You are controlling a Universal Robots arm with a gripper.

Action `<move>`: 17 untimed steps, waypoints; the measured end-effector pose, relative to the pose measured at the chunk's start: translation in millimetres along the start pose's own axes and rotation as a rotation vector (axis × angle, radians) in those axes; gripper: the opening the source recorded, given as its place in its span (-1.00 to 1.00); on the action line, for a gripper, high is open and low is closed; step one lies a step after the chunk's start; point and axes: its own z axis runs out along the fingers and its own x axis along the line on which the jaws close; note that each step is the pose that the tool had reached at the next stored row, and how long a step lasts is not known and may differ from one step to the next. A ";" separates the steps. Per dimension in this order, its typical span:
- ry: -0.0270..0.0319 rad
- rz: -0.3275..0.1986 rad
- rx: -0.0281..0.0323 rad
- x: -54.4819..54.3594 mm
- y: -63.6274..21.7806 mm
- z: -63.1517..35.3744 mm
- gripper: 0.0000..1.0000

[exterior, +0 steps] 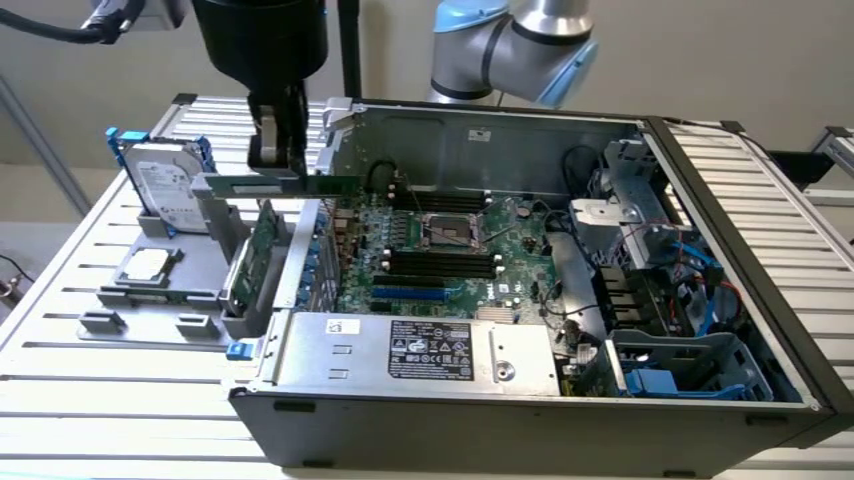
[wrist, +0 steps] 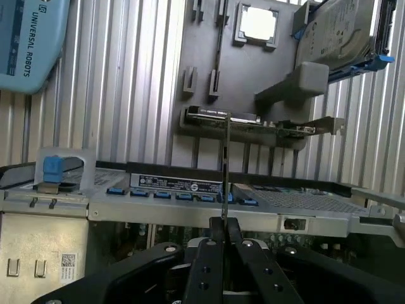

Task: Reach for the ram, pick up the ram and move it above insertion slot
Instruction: 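Pick up the ram and move it above insertion slot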

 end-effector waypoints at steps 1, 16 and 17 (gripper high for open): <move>-0.0007 -0.001 0.0000 0.4 -4.3 -0.2 -0.73; -0.0130 -0.008 0.0002 6.4 -72.5 -3.4 -0.73; -0.0134 -0.008 0.0001 6.8 -77.0 -3.6 -0.73</move>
